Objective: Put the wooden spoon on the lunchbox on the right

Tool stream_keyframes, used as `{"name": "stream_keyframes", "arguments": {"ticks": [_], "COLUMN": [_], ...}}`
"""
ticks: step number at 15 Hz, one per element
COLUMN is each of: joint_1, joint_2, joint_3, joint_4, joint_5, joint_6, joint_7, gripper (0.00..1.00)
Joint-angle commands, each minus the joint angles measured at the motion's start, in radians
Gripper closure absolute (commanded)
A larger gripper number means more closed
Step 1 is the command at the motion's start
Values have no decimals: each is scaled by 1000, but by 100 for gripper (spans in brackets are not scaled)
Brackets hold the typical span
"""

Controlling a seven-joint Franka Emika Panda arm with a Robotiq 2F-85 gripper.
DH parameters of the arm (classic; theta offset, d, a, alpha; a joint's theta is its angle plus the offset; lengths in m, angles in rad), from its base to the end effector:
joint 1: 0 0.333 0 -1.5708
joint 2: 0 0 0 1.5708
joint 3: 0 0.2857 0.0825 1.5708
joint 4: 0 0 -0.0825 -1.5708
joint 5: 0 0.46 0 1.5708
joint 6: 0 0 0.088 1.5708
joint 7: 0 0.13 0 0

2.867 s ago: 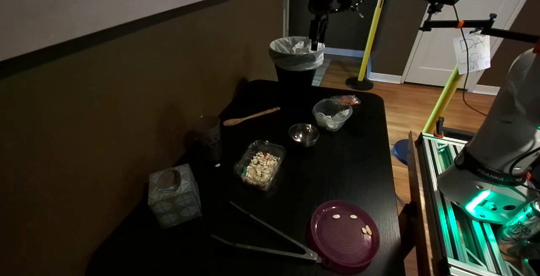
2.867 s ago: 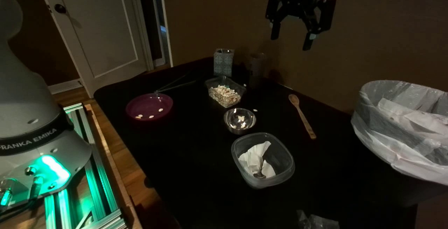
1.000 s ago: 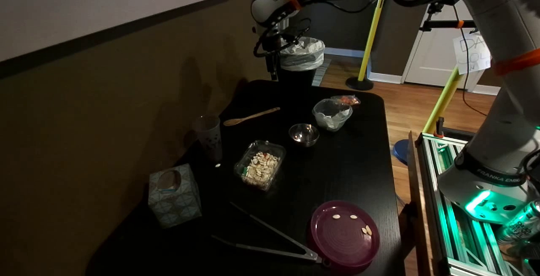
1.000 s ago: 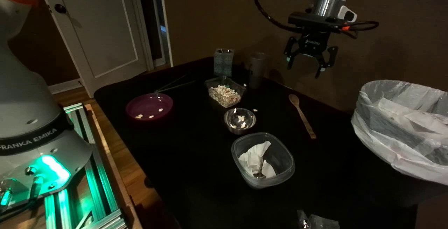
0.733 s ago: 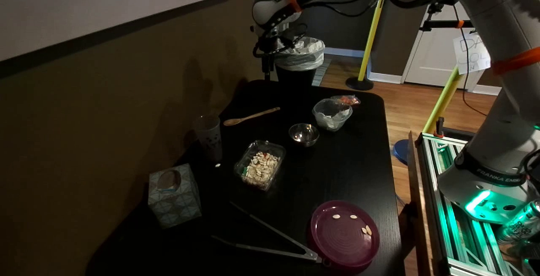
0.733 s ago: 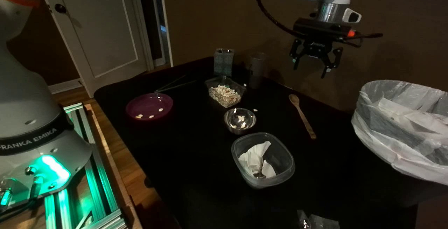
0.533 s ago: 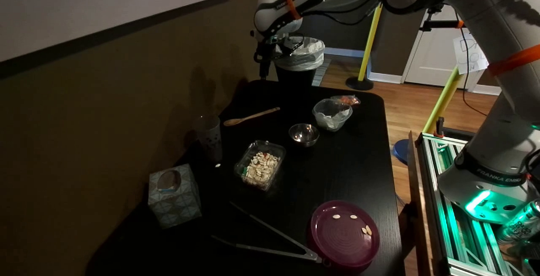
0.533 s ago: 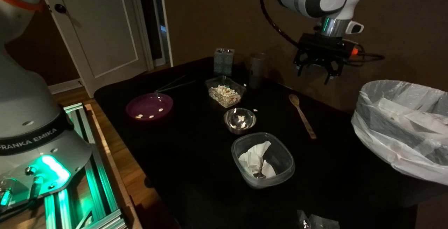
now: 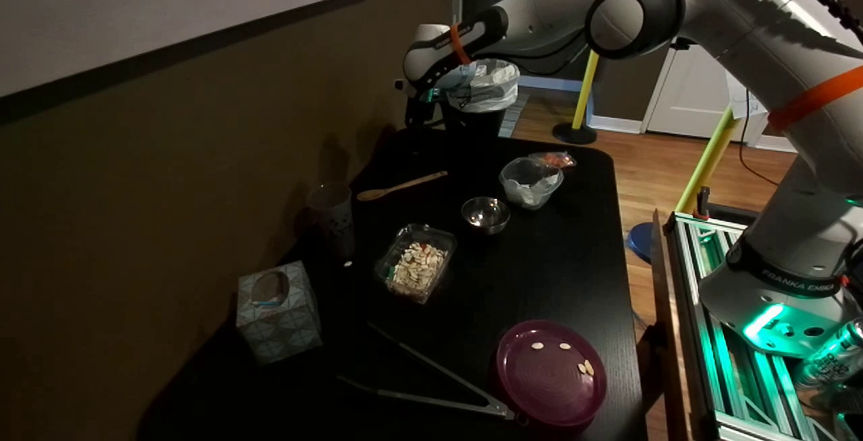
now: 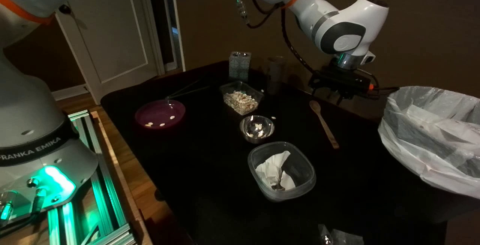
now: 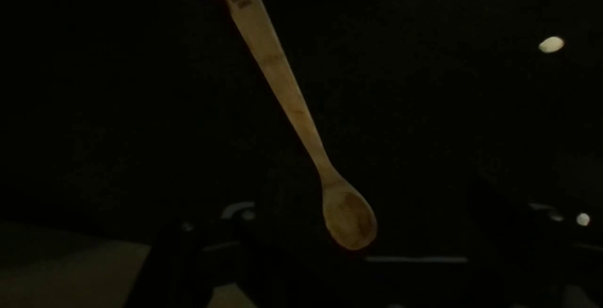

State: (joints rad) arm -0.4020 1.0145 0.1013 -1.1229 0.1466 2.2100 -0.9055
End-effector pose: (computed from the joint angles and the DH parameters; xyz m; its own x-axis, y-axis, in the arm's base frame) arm 0.7765 -0.2541 0.1170 0.8767 0.4368 0.2017 0.4592 -0.8848 -0.0798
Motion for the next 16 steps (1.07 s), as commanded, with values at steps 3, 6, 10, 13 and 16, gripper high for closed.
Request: {"name": "stream_keyframes", "arguments": {"ticks": [3, 6, 10, 13, 16], "joint_1": [17, 67, 162, 162, 170], "joint_2": [29, 60, 122, 163, 136], "joint_3": [-4, -65, -134, -77, -81], "joint_4": [28, 63, 114, 166, 113], "joint_5": [3, -68, -208, -190, -191], "joint_6": [-4, -28, -55, -65, -25], "joint_7": [-9, 31, 76, 34, 47], "gripper": [0, 0, 0, 0, 0]}}
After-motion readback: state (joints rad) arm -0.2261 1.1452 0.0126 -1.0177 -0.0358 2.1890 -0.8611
